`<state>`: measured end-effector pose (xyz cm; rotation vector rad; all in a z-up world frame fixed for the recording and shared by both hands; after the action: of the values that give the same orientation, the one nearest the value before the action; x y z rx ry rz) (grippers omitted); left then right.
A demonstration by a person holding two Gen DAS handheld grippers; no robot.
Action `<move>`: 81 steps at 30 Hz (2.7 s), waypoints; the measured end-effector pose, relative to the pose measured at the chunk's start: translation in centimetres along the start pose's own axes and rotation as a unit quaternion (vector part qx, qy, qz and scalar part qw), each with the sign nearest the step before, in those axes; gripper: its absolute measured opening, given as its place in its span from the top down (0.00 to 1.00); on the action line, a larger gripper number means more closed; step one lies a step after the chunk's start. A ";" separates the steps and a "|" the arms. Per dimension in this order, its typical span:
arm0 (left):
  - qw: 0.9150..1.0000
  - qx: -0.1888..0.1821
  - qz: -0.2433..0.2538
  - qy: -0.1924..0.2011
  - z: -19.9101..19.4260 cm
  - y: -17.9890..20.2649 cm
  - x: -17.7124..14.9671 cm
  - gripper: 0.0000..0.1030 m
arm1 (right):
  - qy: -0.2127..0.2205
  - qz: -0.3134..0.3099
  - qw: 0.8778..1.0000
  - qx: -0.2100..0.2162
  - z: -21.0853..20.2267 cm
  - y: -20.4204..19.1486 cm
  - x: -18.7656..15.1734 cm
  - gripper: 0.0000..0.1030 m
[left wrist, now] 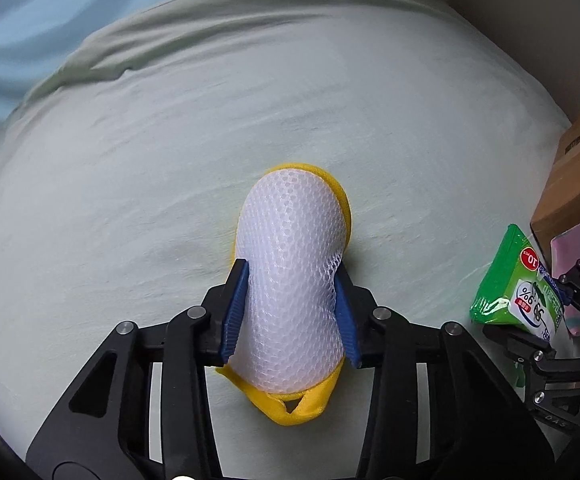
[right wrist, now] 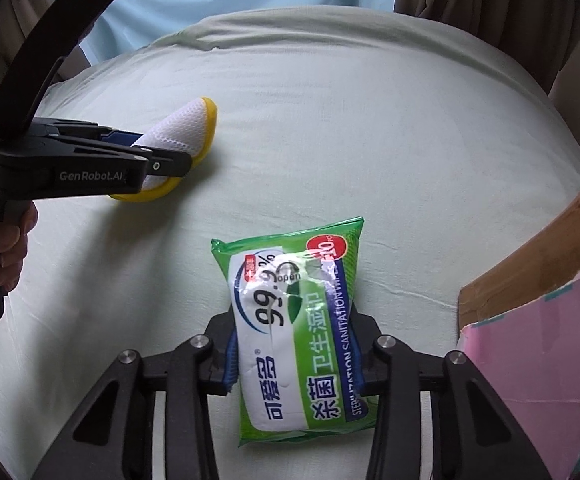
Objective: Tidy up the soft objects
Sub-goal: 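Carry the sponge and wipes packet over the cardboard box with both tools, then open both tools to drop the sponge and wipes packet inside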
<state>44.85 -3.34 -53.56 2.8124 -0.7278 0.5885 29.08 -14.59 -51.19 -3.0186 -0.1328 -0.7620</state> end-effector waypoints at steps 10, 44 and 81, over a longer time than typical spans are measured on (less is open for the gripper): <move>0.999 0.005 0.003 0.043 -8.8 1.6 1.4 0.64 | 0.035 0.011 0.999 -0.003 -7.1 -0.6 0.9 0.64; 0.981 0.000 -0.146 0.129 -38.2 19.9 -0.8 0.64 | 0.113 0.035 0.993 -0.011 -40.0 10.3 1.2 0.64; 0.985 0.069 -0.151 -0.046 -9.1 35.1 -1.6 0.00 | 0.015 0.131 0.990 0.050 -18.8 29.8 -5.9 0.00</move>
<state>23.07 -30.55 -43.47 3.0106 -0.2702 0.4731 17.65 -45.57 -37.59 -2.8489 0.2156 -0.7486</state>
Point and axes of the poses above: each gripper's, at about its wrist camera, not at the fingertips, and z roughly the way its jaws point, y to its right, x to its top, the point moved 8 cm from there along z, roughly the way its jaws point, and after that the axes turned 9 degrees about -z, right-handed, at the moved point
